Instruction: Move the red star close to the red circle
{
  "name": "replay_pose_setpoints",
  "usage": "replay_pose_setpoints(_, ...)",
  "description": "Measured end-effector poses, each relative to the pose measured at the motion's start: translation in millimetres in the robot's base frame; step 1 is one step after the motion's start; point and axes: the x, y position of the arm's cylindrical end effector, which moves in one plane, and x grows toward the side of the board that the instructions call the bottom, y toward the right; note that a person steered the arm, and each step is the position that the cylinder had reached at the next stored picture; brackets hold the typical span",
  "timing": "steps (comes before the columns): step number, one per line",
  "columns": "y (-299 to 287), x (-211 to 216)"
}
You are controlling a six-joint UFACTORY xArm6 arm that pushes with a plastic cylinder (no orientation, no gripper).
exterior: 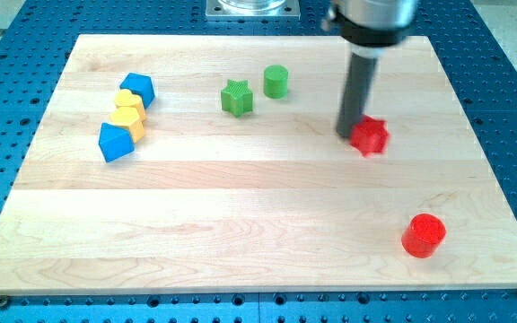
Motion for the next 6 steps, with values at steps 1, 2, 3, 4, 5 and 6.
replay_pose_setpoints(1, 37.2, 48.4)
replay_pose_setpoints(2, 39.1, -0.3)
replay_pose_setpoints(3, 96.4, 13.0)
replay_pose_setpoints(4, 86.8, 50.8)
replay_pose_setpoints(5, 55.5, 71.5)
replay_pose_setpoints(6, 52.6, 63.2)
